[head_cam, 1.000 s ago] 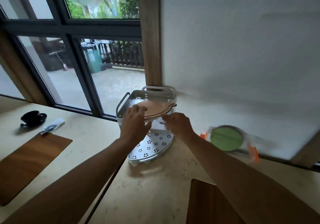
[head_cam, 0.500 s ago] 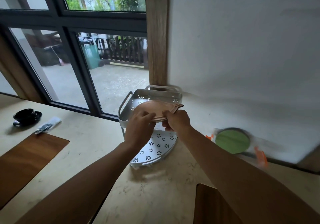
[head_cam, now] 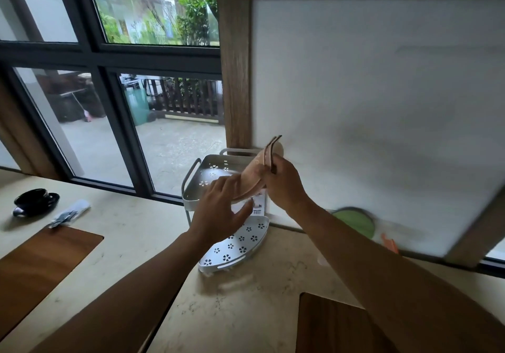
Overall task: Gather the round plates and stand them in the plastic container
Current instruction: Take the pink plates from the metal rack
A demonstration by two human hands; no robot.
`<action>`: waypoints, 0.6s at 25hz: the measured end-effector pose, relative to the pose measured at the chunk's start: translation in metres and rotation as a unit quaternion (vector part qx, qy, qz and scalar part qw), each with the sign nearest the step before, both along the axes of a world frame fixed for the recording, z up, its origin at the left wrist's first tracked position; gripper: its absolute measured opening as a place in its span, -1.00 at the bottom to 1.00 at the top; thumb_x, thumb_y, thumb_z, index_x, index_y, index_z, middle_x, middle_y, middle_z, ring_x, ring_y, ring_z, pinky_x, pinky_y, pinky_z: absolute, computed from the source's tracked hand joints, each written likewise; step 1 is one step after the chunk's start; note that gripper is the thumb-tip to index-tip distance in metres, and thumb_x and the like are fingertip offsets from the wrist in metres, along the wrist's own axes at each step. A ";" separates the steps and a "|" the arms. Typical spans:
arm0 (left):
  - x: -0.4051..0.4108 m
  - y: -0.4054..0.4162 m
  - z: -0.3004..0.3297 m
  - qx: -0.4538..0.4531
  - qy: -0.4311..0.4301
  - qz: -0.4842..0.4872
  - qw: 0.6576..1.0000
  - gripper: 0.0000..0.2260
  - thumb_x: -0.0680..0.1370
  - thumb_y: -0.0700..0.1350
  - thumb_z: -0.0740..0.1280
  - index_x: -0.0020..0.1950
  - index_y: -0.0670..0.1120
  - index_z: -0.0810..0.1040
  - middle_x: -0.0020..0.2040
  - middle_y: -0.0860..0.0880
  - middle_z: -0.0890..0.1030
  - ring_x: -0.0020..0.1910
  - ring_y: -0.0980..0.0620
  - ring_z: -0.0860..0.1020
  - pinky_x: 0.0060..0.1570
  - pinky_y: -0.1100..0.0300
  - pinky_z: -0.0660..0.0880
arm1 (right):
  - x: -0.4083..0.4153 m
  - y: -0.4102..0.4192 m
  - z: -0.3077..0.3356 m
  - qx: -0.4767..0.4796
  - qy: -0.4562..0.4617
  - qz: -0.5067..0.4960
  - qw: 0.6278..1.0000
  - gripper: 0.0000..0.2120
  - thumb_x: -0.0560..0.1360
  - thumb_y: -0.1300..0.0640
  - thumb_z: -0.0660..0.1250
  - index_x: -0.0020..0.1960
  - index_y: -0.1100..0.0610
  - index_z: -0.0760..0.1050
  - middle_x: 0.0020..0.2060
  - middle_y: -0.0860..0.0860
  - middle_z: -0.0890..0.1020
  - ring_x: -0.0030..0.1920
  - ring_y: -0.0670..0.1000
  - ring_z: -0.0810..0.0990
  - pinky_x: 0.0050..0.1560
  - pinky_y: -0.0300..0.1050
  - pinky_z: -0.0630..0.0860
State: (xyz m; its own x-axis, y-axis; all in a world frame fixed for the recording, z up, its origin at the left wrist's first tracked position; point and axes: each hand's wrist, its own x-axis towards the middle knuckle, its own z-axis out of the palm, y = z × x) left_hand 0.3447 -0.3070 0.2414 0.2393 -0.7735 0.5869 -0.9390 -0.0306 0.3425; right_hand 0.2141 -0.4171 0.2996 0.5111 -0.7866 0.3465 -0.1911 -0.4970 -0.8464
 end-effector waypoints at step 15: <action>-0.130 -0.034 0.014 0.063 0.443 -0.086 0.890 -0.69 0.38 -0.07 0.36 0.11 -0.08 0.54 0.00 -0.14 0.66 0.01 -0.18 0.62 0.00 -0.13 0.58 | -0.204 0.000 -0.004 -0.161 0.156 -0.023 0.974 -0.85 0.57 0.16 0.28 -0.15 -0.01 0.39 -0.34 -0.13 0.50 -0.32 -0.03 0.46 -0.37 -0.37 0.32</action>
